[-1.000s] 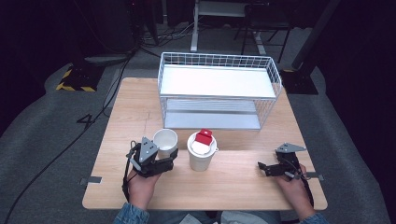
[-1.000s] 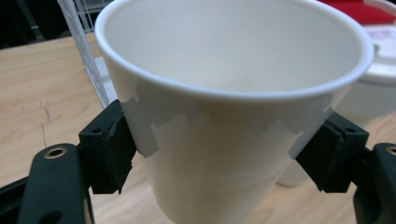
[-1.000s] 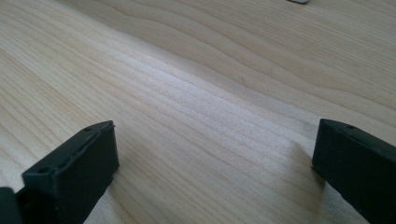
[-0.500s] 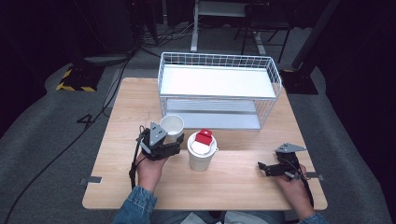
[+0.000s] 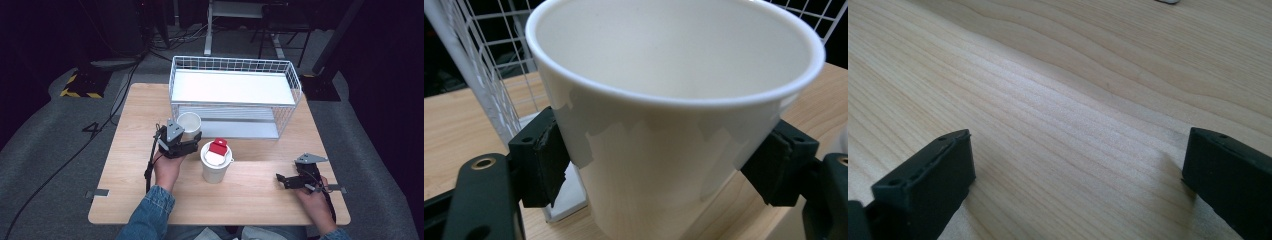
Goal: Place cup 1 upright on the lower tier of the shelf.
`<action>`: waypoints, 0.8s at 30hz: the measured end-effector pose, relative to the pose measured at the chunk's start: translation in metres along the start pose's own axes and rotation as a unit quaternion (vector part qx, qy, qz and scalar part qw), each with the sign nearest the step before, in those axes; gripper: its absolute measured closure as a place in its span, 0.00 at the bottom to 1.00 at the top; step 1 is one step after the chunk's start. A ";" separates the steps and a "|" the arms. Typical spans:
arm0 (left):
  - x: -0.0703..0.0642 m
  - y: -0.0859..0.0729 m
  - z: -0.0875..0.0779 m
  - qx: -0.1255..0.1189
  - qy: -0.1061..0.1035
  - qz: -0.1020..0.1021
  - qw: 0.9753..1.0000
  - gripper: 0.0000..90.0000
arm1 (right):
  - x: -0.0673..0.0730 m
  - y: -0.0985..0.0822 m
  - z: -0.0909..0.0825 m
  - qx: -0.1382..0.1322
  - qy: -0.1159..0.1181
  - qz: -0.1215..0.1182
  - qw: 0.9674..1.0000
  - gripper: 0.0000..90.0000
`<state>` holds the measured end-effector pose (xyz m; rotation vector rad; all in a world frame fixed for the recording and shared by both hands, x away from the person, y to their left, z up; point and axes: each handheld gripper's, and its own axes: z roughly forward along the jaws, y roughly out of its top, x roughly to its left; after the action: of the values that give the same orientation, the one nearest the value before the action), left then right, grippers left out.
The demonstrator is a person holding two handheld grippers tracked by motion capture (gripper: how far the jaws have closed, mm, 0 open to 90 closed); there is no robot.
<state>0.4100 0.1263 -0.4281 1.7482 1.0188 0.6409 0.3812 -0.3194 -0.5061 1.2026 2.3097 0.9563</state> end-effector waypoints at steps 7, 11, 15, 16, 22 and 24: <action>0.000 0.003 0.017 0.000 -0.003 -0.001 1.000 0.25 | 0.000 0.000 0.000 0.000 0.000 0.000 1.000 0.00; 0.000 0.002 0.027 -0.013 -0.005 -0.009 1.000 0.25 | 0.000 0.000 0.000 0.000 0.000 0.000 1.000 0.00; -0.001 0.000 0.037 -0.015 0.004 -0.002 1.000 0.25 | 0.000 0.000 0.000 0.000 0.000 0.000 1.000 0.00; -0.001 -0.001 0.039 -0.016 0.005 -0.007 1.000 0.25 | 0.000 0.000 0.000 0.000 0.000 0.000 1.000 0.00; 0.003 -0.005 0.050 -0.020 0.019 0.002 1.000 0.25 | 0.000 0.000 0.000 0.000 0.000 0.000 1.000 0.00; 0.004 -0.007 0.054 -0.022 0.020 0.000 1.000 0.25 | 0.000 0.000 0.000 0.000 0.000 0.000 1.000 0.00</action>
<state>0.4518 0.1048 -0.4551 1.7034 1.0258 0.6953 0.3811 -0.3194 -0.5060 1.2033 2.3097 0.9563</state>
